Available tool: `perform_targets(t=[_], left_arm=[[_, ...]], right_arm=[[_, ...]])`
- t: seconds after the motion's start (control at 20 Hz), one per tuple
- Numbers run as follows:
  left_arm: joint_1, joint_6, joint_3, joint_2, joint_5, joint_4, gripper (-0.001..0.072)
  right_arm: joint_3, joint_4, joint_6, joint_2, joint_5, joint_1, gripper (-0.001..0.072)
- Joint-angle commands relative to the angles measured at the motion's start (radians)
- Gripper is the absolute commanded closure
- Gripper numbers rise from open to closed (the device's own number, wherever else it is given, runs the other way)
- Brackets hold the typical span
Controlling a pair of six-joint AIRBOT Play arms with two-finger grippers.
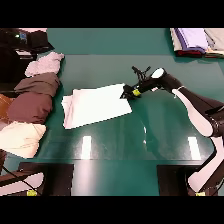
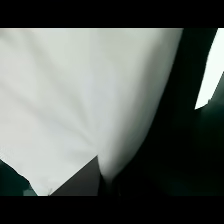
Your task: Fold the shirts.
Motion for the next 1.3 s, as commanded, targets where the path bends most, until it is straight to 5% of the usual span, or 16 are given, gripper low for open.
perform_targets(t=[0.0,0.3,0.75,1.1,1.15,1.2,1.25], left_arm=[[-0.084,0.013,-0.001,-0.001,0.003,0.023,0.0684],[-0.168,0.013,-0.001,-0.001,0.002,0.025,0.0684],[-0.175,0.002,-0.001,-0.001,0.034,0.018,0.0684],[-0.175,0.002,-0.001,-0.001,0.025,0.018,0.0683],[-0.175,0.003,-0.001,-0.001,0.021,0.018,0.0683],[-0.175,0.005,-0.001,-0.001,0.016,0.018,0.0683],[-0.175,0.005,-0.001,-0.001,0.009,0.018,0.0683]], right_arm=[[0.059,-0.01,-0.006,0.021,-0.023,-0.027,0.0698],[-0.069,-0.295,0.083,0.332,-0.042,-0.405,0.0698],[-0.409,-0.39,0.13,0.703,-0.113,-1.166,0.0699],[-0.493,-0.476,0.122,0.736,-0.101,-1.3,0.0693],[-0.493,-0.479,0.122,0.736,-0.102,-1.302,0.0578],[-0.49,-0.48,0.122,0.736,-0.097,-1.319,0.0328],[-0.473,-0.483,0.122,0.736,-0.068,-1.342,0.0175]])
